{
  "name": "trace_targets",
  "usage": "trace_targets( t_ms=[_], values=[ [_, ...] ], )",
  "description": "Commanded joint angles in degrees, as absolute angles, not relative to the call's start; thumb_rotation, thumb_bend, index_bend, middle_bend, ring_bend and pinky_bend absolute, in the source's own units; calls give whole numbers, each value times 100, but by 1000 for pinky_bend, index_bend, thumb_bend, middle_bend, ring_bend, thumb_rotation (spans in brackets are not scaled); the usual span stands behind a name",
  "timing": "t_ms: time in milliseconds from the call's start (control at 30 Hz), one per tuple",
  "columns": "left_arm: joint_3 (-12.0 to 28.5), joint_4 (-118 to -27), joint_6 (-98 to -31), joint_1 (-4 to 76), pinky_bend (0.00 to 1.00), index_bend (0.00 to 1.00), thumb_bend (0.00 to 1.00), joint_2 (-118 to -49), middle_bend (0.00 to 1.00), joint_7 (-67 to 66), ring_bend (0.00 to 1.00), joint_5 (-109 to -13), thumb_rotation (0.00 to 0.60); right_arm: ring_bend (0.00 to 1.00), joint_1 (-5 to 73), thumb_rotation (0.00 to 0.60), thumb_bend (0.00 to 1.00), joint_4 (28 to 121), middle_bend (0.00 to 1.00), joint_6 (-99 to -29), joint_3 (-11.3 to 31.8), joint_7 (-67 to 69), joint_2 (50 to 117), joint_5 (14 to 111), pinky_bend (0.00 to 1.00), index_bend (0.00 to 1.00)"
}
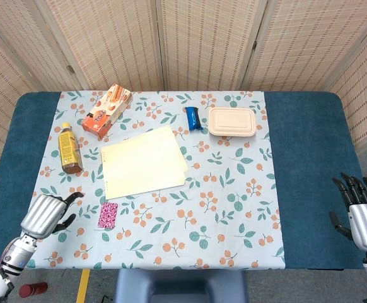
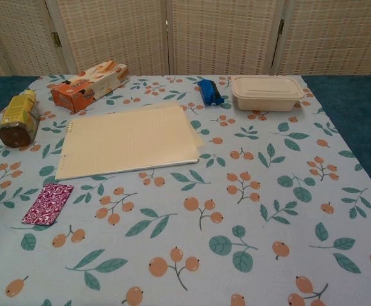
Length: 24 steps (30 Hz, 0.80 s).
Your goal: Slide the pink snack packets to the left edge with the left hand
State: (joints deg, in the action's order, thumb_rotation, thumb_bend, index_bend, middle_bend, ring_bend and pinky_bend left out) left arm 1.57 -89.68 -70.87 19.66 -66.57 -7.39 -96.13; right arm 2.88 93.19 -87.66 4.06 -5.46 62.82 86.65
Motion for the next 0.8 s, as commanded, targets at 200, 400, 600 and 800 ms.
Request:
trace_targets(
  t_ms=[200, 400, 600, 800],
  values=[
    [-28, -9075, -6033, 2704, 903, 302, 679, -6732, 974, -840, 886, -9818, 600, 93, 262, 600, 394, 9345, 92, -8766, 392, -548, 6272, 8645, 0, 112],
    [-98, -9115, -5430, 3008, 908, 263, 828, -6867, 992, -1074, 903, -9631, 600, 98, 261, 600, 394, 9355, 95, -8749, 390, -547, 6265, 8634, 0, 112],
    [-147, -9042, -5150, 3133, 908, 231, 825, -7040, 993, -1195, 900, -9392, 600, 104, 257, 600, 393, 9324, 95, -8708, 379, -525, 6286, 8598, 0, 112],
    [-202, -8942, -5026, 3167, 908, 217, 729, -7131, 993, -1348, 898, -9165, 600, 107, 256, 600, 395, 9309, 94, -8683, 380, -509, 6291, 8570, 0, 112]
  ],
)
